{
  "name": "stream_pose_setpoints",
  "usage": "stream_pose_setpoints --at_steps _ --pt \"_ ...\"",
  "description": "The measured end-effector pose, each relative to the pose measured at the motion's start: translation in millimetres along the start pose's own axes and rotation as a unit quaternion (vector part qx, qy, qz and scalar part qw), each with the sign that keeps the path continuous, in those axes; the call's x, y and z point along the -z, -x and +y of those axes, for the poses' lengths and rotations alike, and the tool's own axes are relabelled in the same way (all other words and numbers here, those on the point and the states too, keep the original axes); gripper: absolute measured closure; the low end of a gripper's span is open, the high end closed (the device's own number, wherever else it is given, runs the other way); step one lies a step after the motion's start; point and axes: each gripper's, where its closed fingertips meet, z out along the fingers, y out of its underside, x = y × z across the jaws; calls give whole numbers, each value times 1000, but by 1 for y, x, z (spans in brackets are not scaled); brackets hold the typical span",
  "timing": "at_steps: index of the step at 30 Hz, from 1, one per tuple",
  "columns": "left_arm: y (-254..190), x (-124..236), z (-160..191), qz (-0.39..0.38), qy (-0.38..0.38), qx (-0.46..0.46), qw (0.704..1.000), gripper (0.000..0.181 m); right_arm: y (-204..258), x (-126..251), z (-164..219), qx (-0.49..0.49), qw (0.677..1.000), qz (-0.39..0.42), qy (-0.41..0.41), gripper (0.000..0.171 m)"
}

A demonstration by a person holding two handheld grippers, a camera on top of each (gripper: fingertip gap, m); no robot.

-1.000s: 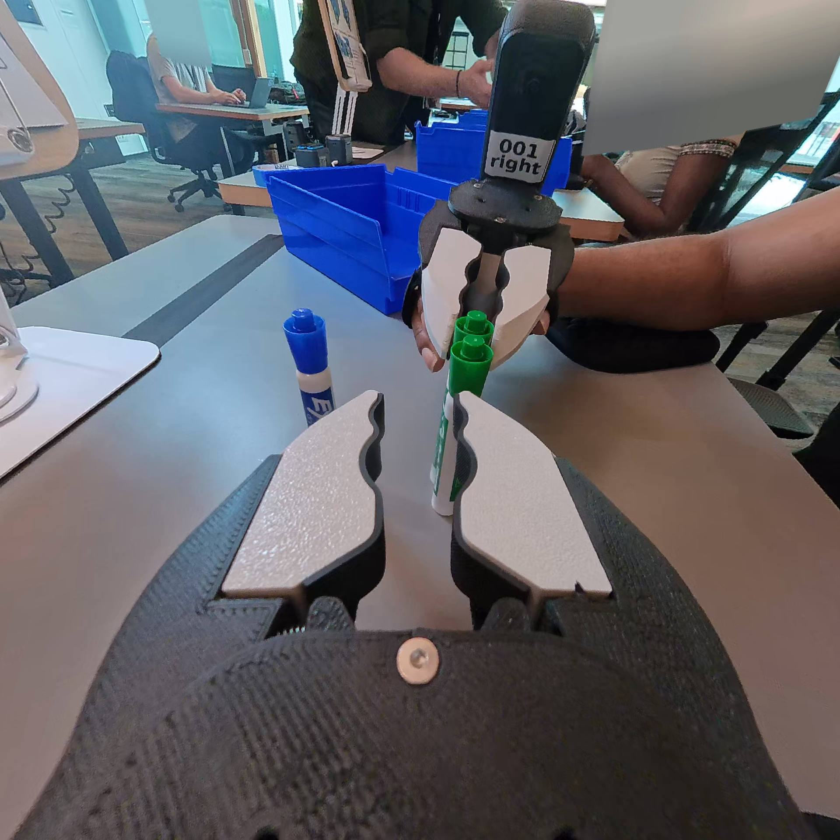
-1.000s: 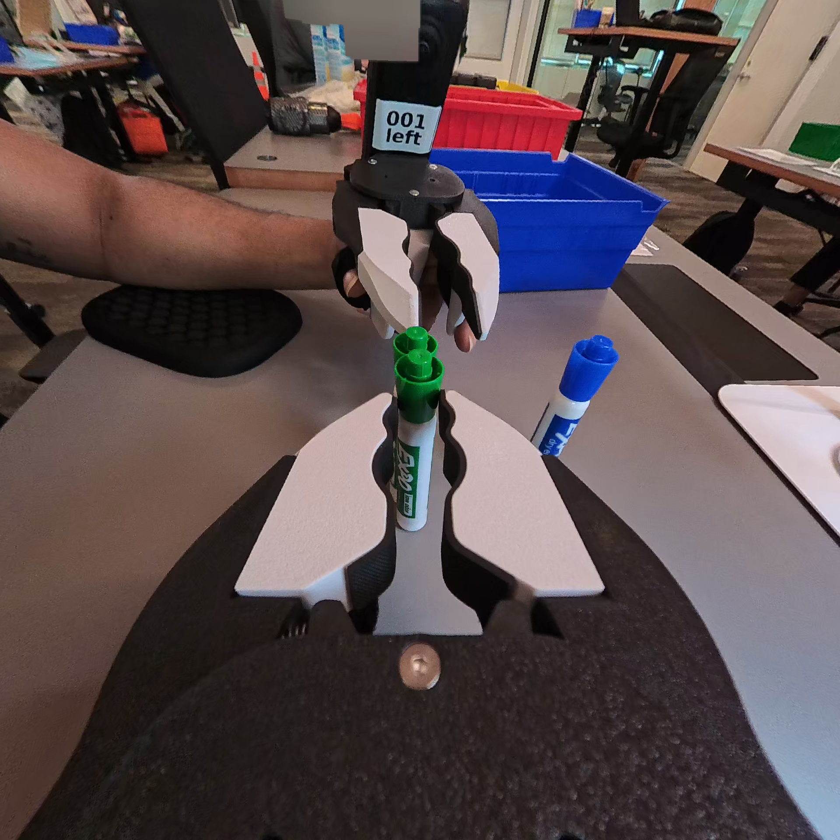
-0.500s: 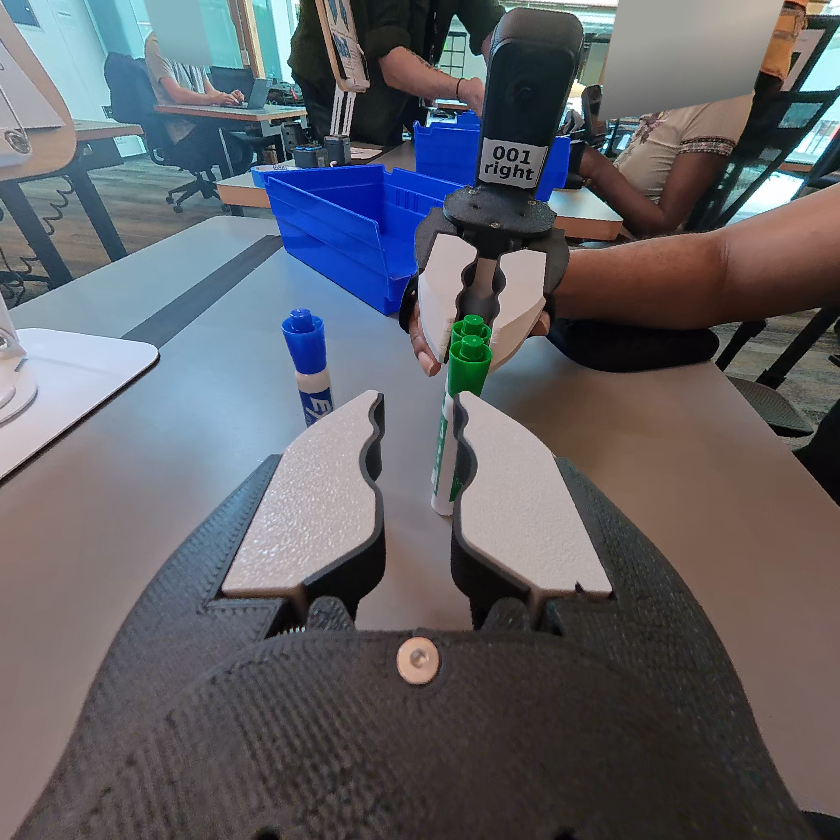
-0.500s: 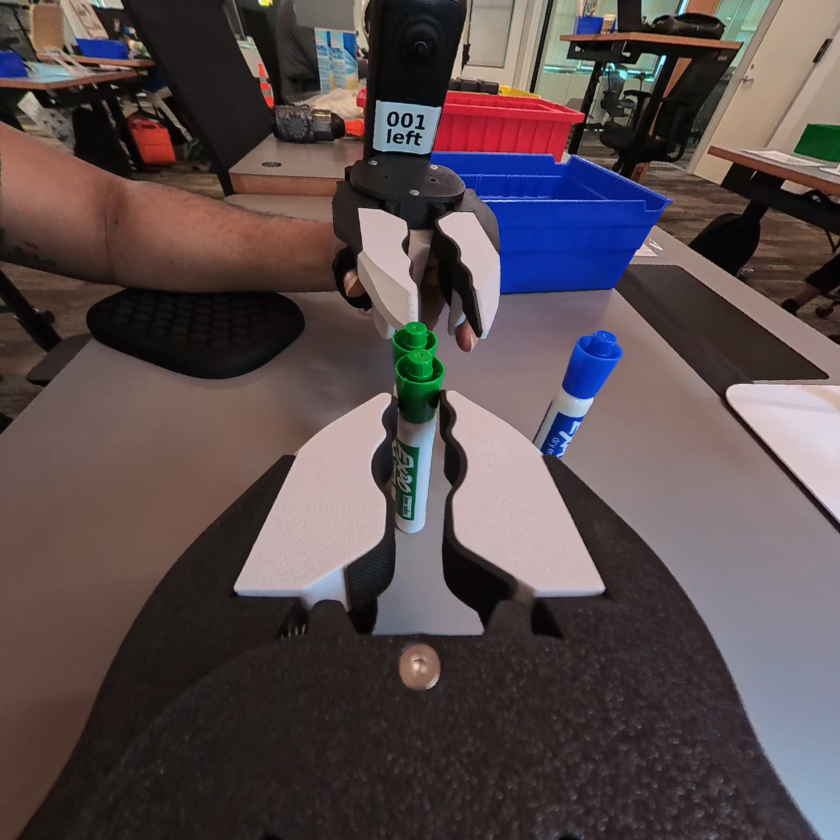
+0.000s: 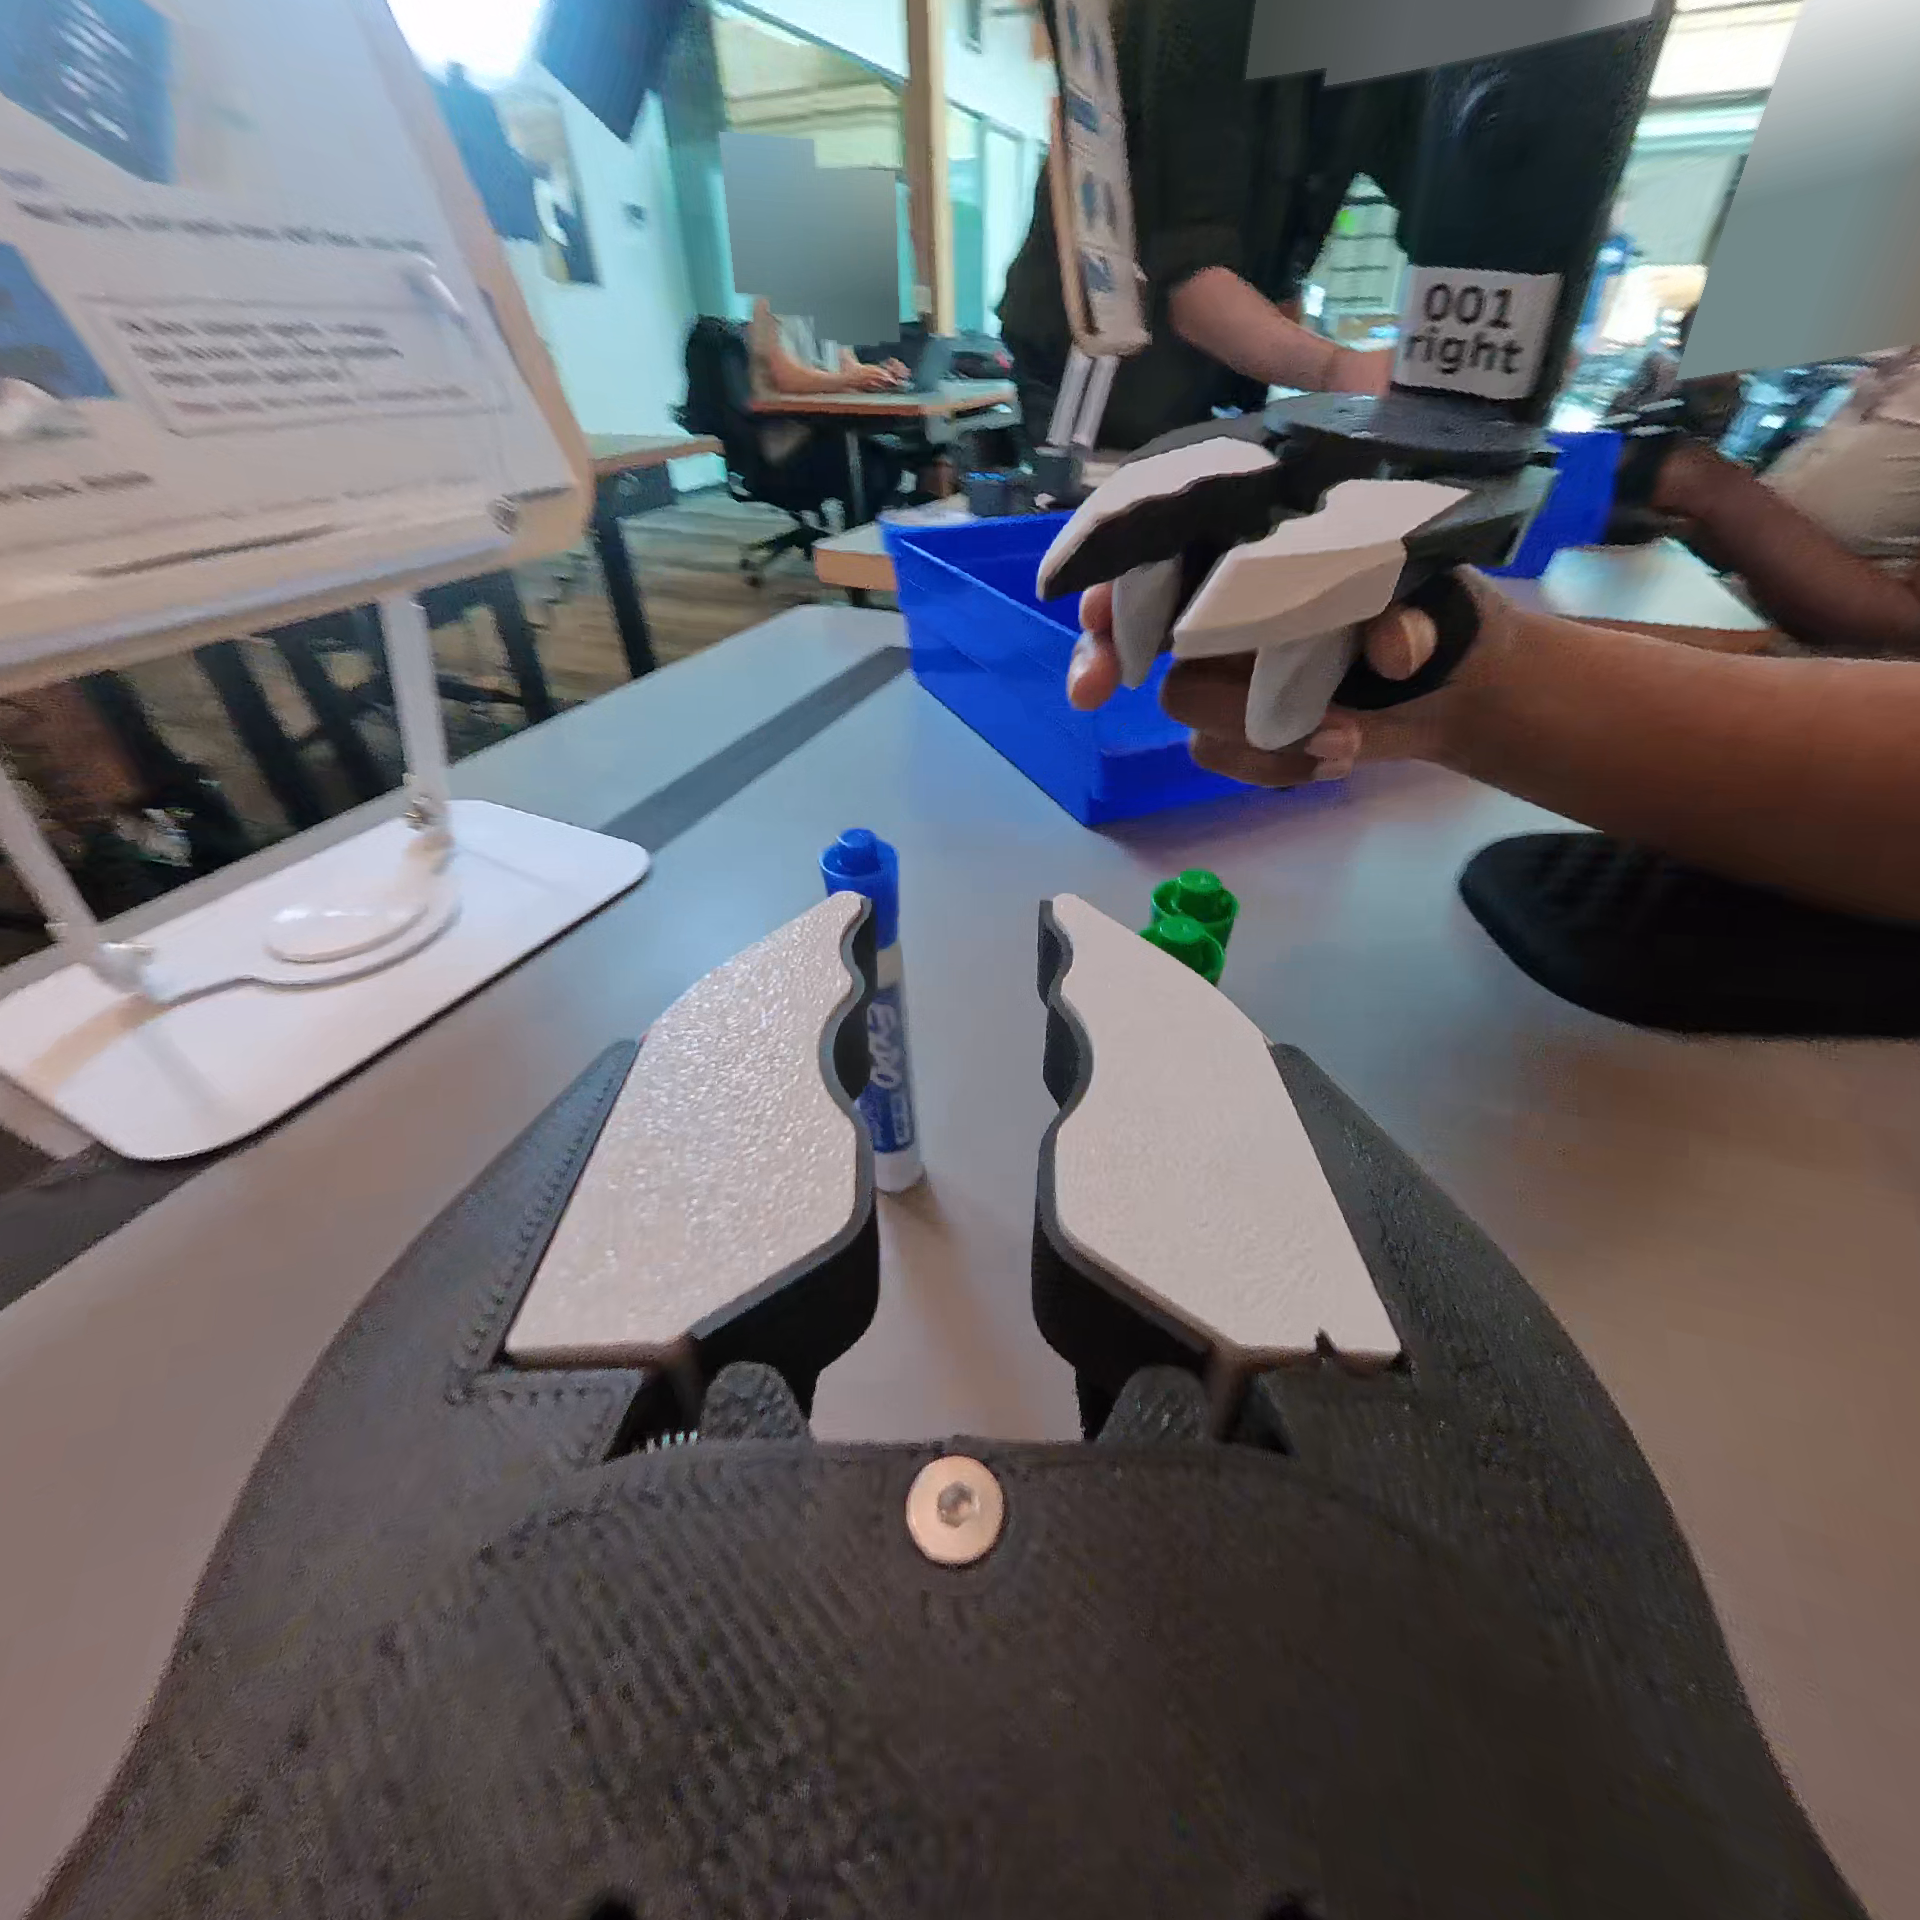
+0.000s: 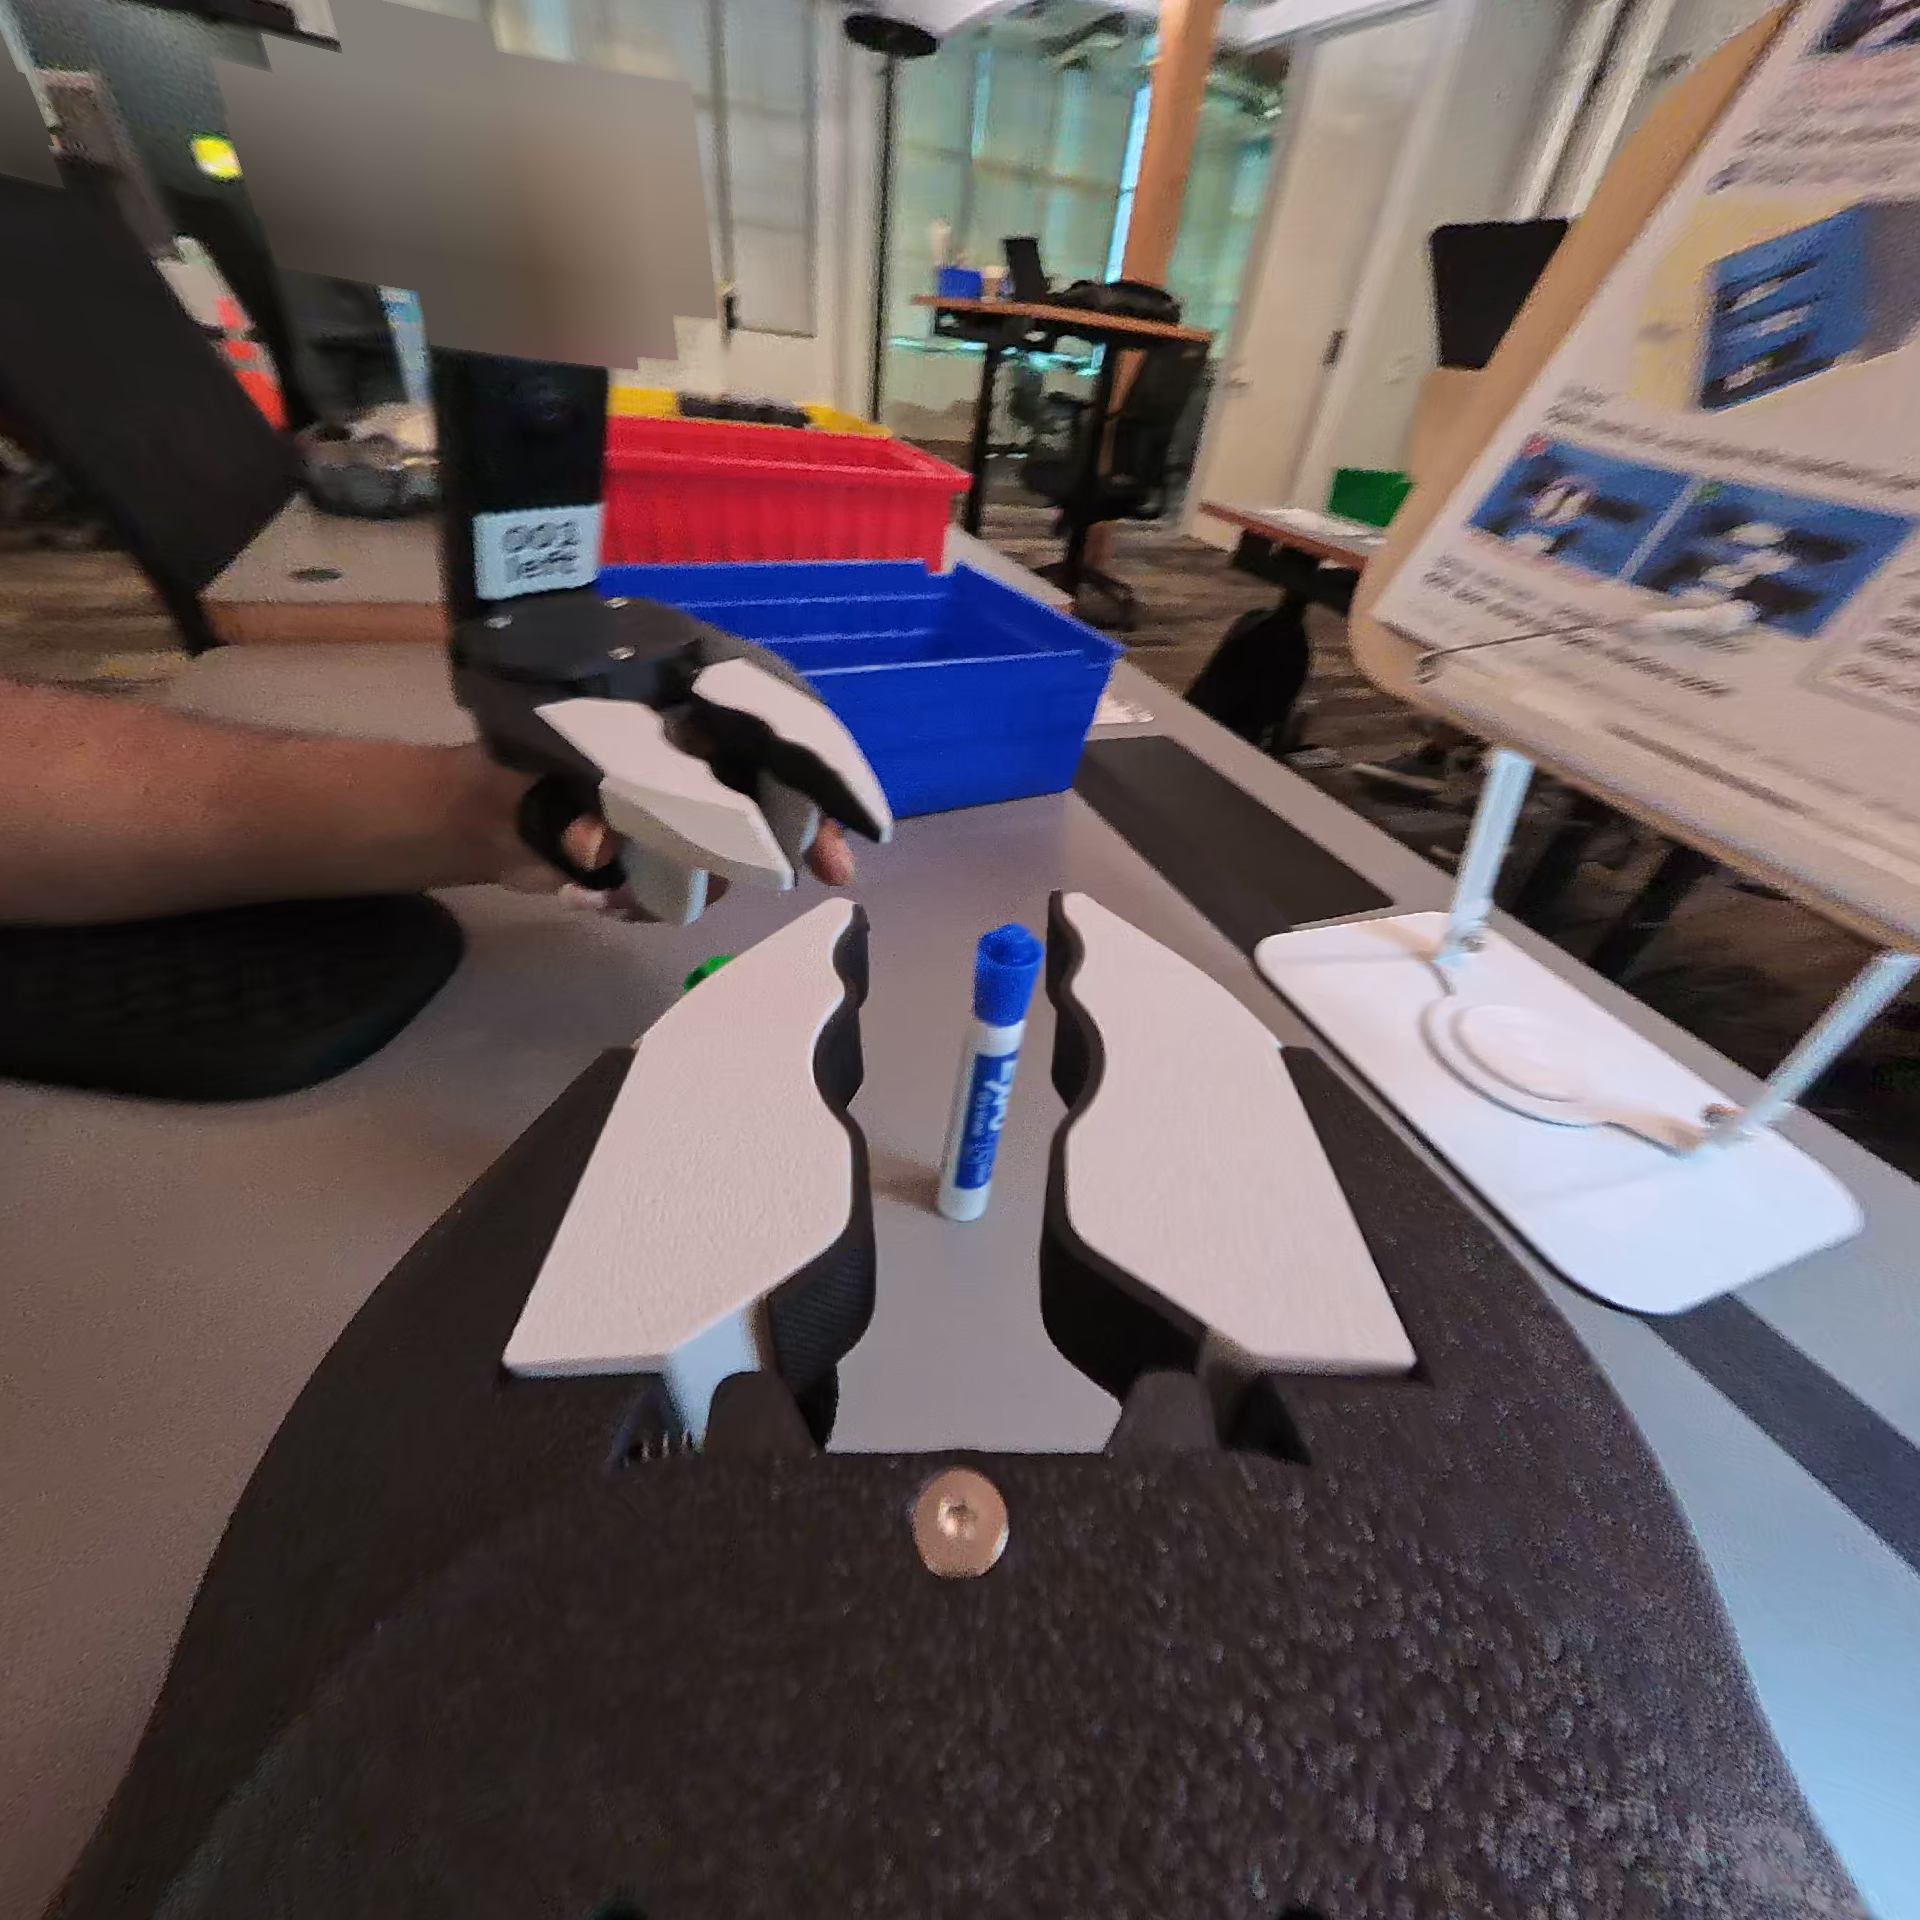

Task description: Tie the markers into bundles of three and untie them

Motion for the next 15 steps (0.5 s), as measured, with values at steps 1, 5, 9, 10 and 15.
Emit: stream_pose_setpoints --at_steps 1,5,9,10,15 --pt "2 1 -3 -22 -6 -1 1000 151 -4 3 -5 3 1000 15 -2 137" --pt "0 7 -13 -74 -27 3 997 150 -11 12 -10 -10 999 48 7 130" --pt "-11 12 -5 -99 -20 28 995 143 -8 19 9 -2 997 65 29 129" --pt "-15 12 -2 -102 -17 34 994 140 -8 20 15 4 997 70 38 129" --pt "-35 5 19 -140 15 34 989 124 -4 18 24 7 996 66 59 129"
